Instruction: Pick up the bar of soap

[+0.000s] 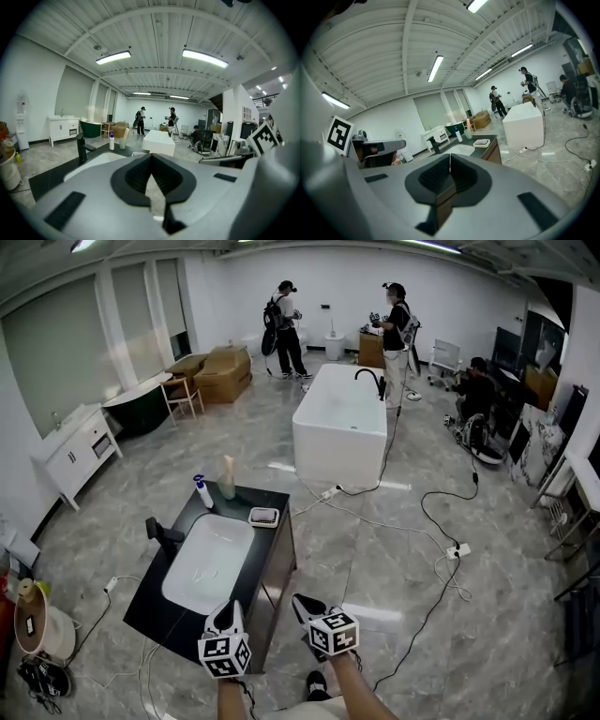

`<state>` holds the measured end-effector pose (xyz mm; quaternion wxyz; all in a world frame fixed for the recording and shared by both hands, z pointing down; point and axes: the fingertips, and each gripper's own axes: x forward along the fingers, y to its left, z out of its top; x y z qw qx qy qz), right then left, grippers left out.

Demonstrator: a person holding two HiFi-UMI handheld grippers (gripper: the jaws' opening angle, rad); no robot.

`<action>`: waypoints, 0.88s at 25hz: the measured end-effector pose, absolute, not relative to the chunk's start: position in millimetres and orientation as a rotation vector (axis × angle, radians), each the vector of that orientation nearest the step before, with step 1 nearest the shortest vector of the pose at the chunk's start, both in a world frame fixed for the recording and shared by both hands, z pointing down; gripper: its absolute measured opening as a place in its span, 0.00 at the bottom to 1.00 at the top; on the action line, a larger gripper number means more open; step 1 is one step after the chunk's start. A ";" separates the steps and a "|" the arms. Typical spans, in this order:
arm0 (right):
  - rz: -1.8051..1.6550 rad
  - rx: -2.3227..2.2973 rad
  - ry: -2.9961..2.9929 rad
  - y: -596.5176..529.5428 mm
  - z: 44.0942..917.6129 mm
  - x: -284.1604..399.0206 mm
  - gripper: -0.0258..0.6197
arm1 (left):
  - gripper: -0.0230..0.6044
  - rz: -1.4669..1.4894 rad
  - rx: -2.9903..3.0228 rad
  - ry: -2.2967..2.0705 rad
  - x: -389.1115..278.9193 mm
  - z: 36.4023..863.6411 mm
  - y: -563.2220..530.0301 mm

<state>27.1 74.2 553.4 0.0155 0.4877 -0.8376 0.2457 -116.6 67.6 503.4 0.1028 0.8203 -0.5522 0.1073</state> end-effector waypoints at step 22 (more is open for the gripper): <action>0.771 1.120 -2.780 8.2 563.0 36.6 0.05 | 0.04 0.332 2.374 -1.625 -89.0 534.9 -8.2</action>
